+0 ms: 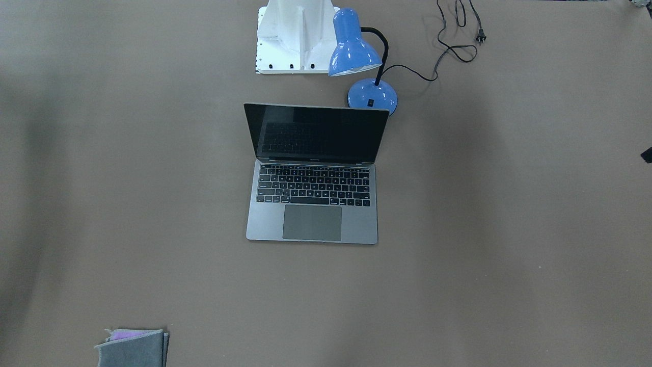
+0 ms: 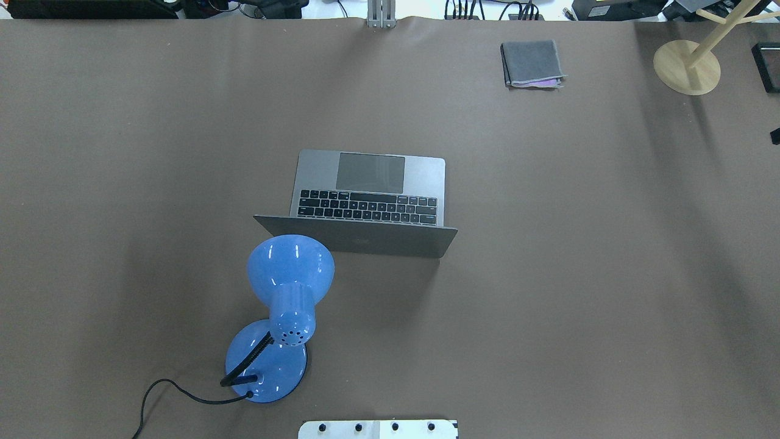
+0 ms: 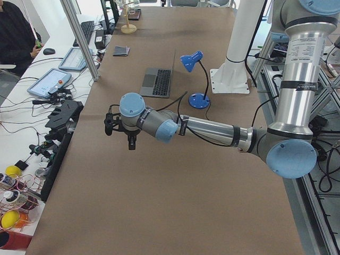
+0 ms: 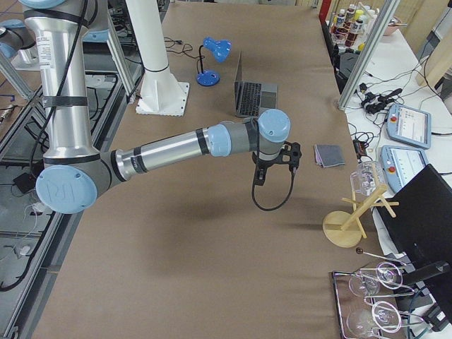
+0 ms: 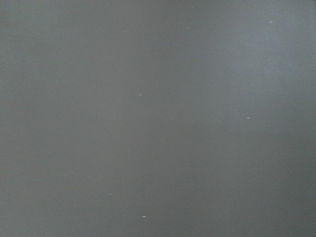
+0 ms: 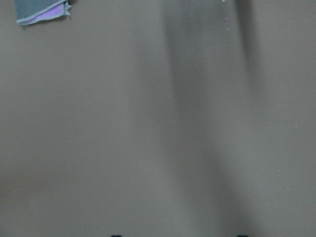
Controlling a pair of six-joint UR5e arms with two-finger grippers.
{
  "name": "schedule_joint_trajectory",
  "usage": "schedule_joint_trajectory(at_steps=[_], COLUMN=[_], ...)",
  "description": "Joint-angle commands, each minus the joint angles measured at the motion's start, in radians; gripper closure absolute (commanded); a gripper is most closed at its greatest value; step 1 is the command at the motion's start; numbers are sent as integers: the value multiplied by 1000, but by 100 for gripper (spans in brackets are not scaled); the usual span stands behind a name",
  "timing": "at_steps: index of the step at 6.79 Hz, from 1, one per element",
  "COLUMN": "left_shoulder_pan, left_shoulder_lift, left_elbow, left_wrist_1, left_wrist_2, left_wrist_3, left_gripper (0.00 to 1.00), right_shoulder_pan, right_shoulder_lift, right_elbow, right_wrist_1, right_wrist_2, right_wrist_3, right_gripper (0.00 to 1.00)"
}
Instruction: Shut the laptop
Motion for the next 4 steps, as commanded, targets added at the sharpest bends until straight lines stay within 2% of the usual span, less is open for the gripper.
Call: schedule_joint_trajectory(at_steps=[1,2,4], left_shoulder_pan=[176,247,399], left_shoulder_lift=[-107,-120,-179], left_elbow=[-11,-21,-24], left_wrist_1=[-20,-86,-178], left_wrist_2=[-18,-20,-14], left_wrist_3=[-209,-286,-442], left_gripper=[100,100,100], right_shoulder_pan=[-124,-168,-283], right_shoulder_lift=[78,80,114], right_elbow=[30,66,94], right_wrist_1=[14,22,57], right_wrist_2=[75,108,126], right_wrist_3=[184,194,218], right_gripper=[62,97,100])
